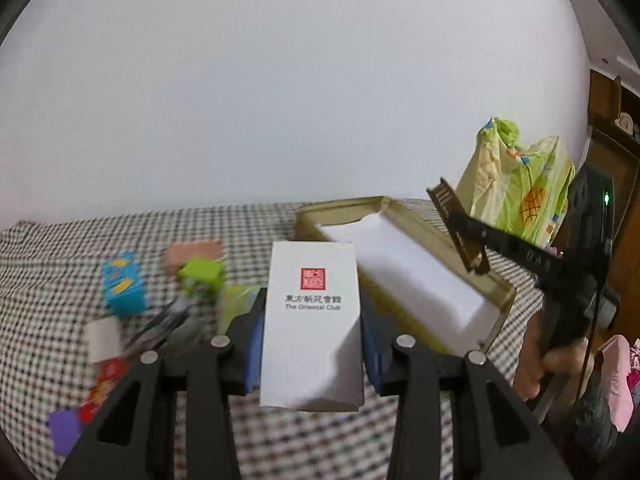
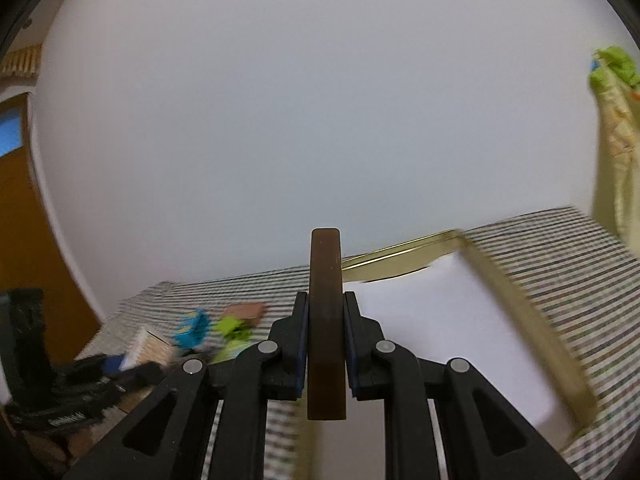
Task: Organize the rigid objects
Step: 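Carry the comb and card box to the gold tin and lower them in, then open both grippers and withdraw them from the tin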
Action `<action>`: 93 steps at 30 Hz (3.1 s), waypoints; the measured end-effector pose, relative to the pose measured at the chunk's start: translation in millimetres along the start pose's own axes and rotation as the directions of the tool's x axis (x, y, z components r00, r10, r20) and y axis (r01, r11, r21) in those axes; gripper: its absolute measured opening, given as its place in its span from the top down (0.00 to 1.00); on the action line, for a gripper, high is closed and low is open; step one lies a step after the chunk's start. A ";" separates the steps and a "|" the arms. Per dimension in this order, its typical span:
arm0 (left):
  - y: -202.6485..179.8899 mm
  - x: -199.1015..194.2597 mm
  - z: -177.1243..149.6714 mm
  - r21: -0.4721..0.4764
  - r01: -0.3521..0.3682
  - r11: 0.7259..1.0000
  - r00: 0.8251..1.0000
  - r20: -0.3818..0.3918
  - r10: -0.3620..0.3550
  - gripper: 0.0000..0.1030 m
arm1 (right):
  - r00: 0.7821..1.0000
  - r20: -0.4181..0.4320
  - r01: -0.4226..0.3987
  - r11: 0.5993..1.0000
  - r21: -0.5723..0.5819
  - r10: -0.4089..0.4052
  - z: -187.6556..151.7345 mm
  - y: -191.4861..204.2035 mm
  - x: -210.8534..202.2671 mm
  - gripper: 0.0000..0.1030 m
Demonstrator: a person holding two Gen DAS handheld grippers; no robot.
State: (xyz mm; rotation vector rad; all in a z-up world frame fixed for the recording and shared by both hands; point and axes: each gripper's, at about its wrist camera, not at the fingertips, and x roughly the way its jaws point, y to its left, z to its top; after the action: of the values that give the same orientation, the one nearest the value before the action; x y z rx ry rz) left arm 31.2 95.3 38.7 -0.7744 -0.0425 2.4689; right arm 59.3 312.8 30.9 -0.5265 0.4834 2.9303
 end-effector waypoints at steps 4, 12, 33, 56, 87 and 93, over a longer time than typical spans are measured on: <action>-24.7 22.0 13.6 0.018 0.009 1.000 1.000 0.011 -0.009 0.62 | 0.996 -0.003 0.084 0.996 -0.024 -0.084 4.5 -30.1 -0.8 0.83; -73.2 76.4 30.4 0.038 0.025 0.999 0.999 -0.029 -0.024 0.62 | 0.978 -0.067 0.193 0.980 -0.040 -0.196 7.9 -72.1 12.1 0.83; -90.4 119.1 16.6 0.039 -0.070 0.997 0.991 -0.115 0.074 0.62 | 0.942 -0.183 0.266 0.959 -0.094 -0.279 -16.6 -61.8 34.0 0.83; -93.9 116.8 15.4 0.103 -0.121 0.987 0.989 -0.077 0.130 0.27 | 0.961 -0.091 0.265 0.964 0.018 -0.262 -9.6 -73.3 18.4 0.47; -5.4 48.7 7.1 0.029 -0.449 0.893 0.889 0.121 0.442 0.01 | 0.754 0.272 0.572 0.801 0.176 -0.598 -1.5 -73.0 -49.8 0.18; -2.5 41.1 5.1 0.030 -0.445 0.895 0.890 0.128 0.438 0.01 | 0.752 0.283 0.577 0.802 0.155 -0.596 -6.3 -56.5 -39.2 0.18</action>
State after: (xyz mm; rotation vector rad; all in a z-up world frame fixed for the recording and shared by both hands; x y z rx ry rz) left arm 1.5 119.1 22.0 -0.6678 0.1836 2.9315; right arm 107.8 361.3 23.0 -0.1403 0.2861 2.3111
